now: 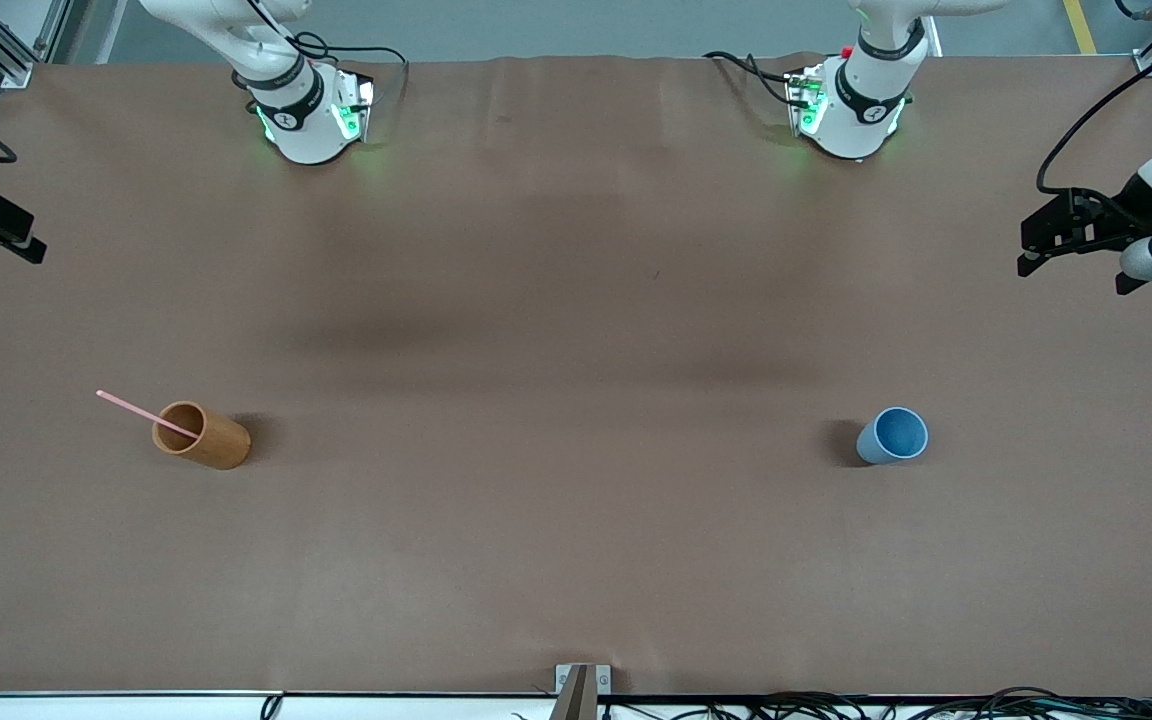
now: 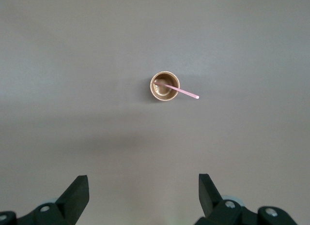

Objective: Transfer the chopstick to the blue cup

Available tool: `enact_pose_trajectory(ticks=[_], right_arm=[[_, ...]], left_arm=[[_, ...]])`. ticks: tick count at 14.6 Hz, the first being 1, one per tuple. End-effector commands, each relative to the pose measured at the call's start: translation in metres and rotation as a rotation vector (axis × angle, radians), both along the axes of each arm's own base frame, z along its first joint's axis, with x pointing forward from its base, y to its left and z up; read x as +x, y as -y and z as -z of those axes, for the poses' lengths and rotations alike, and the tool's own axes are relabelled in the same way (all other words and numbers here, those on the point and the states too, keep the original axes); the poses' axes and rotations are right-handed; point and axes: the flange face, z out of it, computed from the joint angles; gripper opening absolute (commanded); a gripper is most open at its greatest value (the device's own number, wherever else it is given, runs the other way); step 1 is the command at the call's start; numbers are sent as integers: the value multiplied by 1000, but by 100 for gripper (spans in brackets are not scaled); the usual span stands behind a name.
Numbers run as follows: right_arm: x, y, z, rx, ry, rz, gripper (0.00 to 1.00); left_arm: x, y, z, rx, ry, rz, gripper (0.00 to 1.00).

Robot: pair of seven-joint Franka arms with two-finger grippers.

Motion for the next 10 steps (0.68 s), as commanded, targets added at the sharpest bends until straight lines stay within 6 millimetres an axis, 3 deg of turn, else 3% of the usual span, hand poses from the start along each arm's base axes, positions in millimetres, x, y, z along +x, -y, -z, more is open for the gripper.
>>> enact_pose_trajectory(ticks=[1, 6, 8, 10], right_arm=[[-4, -4, 1, -2, -4, -26, 100], [-3, -5, -2, -1, 8, -25, 100], [-3, -2, -2, 3, 12, -19, 100], [-4, -1, -3, 3, 12, -19, 100]], left_arm=[[1, -1, -3, -4, -1, 13, 100], [5, -2, 2, -3, -7, 2, 100], [26, -9, 35, -16, -53, -26, 100], [52, -43, 71, -23, -39, -65, 100]])
